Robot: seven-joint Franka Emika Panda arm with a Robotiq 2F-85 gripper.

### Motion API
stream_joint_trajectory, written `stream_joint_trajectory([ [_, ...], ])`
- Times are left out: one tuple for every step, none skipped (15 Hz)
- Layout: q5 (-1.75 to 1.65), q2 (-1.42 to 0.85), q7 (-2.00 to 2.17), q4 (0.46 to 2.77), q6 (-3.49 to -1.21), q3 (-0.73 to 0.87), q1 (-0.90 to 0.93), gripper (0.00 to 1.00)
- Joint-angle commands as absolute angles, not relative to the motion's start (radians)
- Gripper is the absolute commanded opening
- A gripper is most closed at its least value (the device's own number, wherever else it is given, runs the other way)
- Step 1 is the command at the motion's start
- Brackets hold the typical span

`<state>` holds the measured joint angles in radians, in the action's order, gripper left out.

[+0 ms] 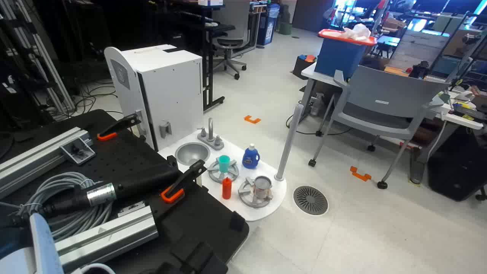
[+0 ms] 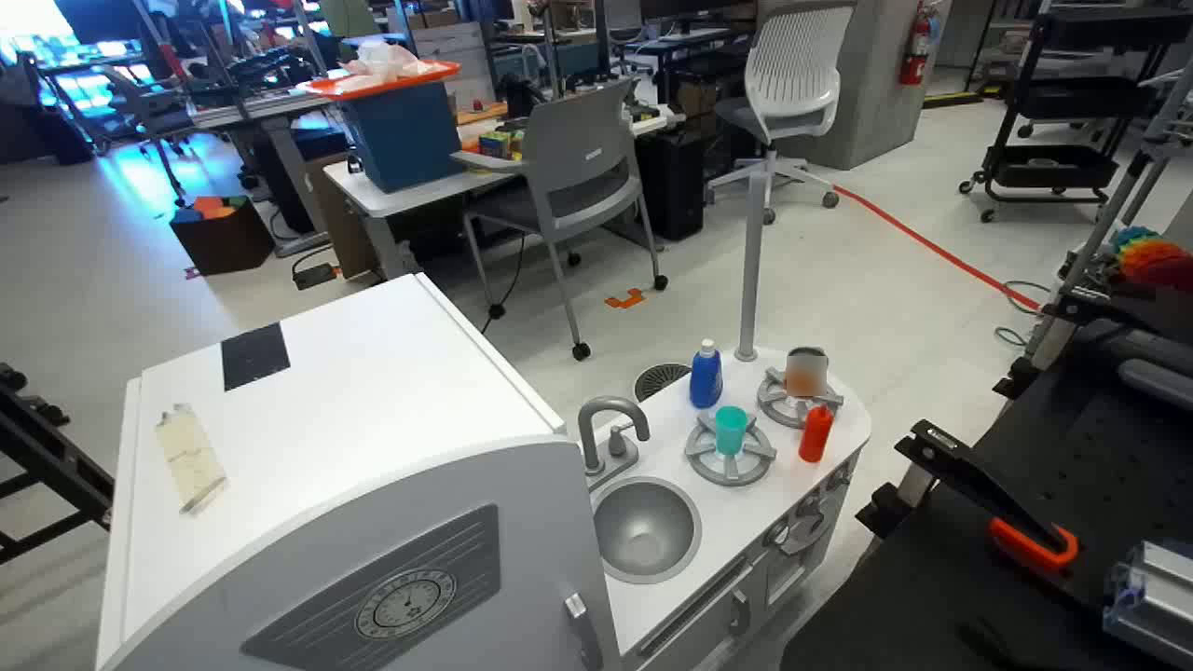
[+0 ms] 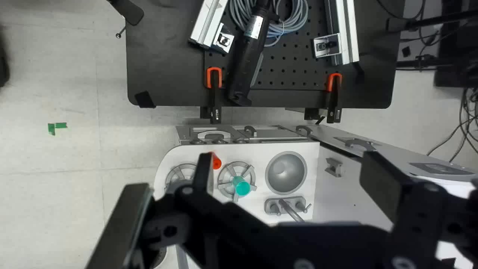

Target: Move the blue bottle to the left

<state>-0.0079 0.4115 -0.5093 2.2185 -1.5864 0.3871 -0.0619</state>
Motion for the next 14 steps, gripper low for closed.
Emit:
stream_joint_trajectory([
  [0.002, 0.406, -0.520, 2.217, -1.585, 0.361, -0.093, 1.00],
  [0.002, 0.406, -0.520, 2.217, -1.585, 0.361, -0.093, 1.00],
  [0.001, 0.374, -0.487, 2.209, -1.601, 0.346, -0.089, 1.00],
  [-0.014, 0.331, -0.444, 2.206, -1.638, 0.319, -0.082, 1.00],
  [-0.016, 0.302, -0.402, 2.208, -1.691, 0.296, -0.076, 1.00],
  [-0.017, 0.237, -0.344, 2.193, -1.751, 0.263, -0.065, 1.00],
  [-0.023, 0.194, -0.294, 2.179, -1.796, 0.236, -0.064, 1.00],
  [-0.026, 0.139, -0.249, 2.162, -1.845, 0.211, -0.064, 1.00],
  [-0.032, 0.078, -0.204, 2.141, -1.878, 0.185, -0.061, 1.00],
  [-0.034, 0.016, -0.170, 2.120, -1.909, 0.163, -0.058, 1.00],
  [-0.022, -0.051, -0.146, 2.091, -1.928, 0.145, -0.054, 1.00],
  [0.004, -0.117, -0.120, 2.061, -1.953, 0.131, -0.052, 1.00],
  [0.021, -0.186, -0.105, 2.024, -1.964, 0.117, -0.051, 1.00],
  [0.025, -0.255, -0.083, 1.986, -1.980, 0.105, -0.051, 1.00],
])
